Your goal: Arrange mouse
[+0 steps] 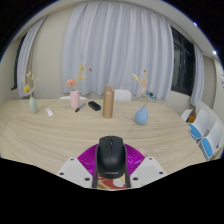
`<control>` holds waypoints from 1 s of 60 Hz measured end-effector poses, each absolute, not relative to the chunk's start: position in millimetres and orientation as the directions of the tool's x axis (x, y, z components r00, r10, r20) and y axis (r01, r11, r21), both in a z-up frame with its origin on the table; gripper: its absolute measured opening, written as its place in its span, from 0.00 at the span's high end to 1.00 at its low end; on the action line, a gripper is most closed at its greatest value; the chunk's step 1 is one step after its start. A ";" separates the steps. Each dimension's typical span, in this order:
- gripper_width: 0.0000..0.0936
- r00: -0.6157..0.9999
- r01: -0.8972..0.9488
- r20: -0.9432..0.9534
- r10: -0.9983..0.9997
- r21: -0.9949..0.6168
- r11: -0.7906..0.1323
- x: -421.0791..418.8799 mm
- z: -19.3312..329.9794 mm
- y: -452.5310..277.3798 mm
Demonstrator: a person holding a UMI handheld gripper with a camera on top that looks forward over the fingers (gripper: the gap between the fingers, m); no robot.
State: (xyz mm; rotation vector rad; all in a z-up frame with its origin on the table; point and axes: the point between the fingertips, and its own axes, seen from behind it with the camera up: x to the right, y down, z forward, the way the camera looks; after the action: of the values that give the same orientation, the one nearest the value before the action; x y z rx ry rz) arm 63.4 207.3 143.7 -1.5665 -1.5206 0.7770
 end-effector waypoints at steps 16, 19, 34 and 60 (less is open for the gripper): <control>0.59 0.077 0.639 0.044 0.996 -0.769 -0.015 61.1 17.6 267.8; 0.58 0.068 0.652 0.038 0.997 -0.758 -0.015 64.2 4.5 268.8; 0.09 0.076 0.682 -0.001 0.997 -0.729 -0.053 70.7 -5.4 265.7; 0.09 0.082 0.614 0.039 0.996 -0.789 -0.020 203.9 119.9 211.3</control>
State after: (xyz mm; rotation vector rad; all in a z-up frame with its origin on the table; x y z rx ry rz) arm 203.9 211.3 119.9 -1.7082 -1.6034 0.7433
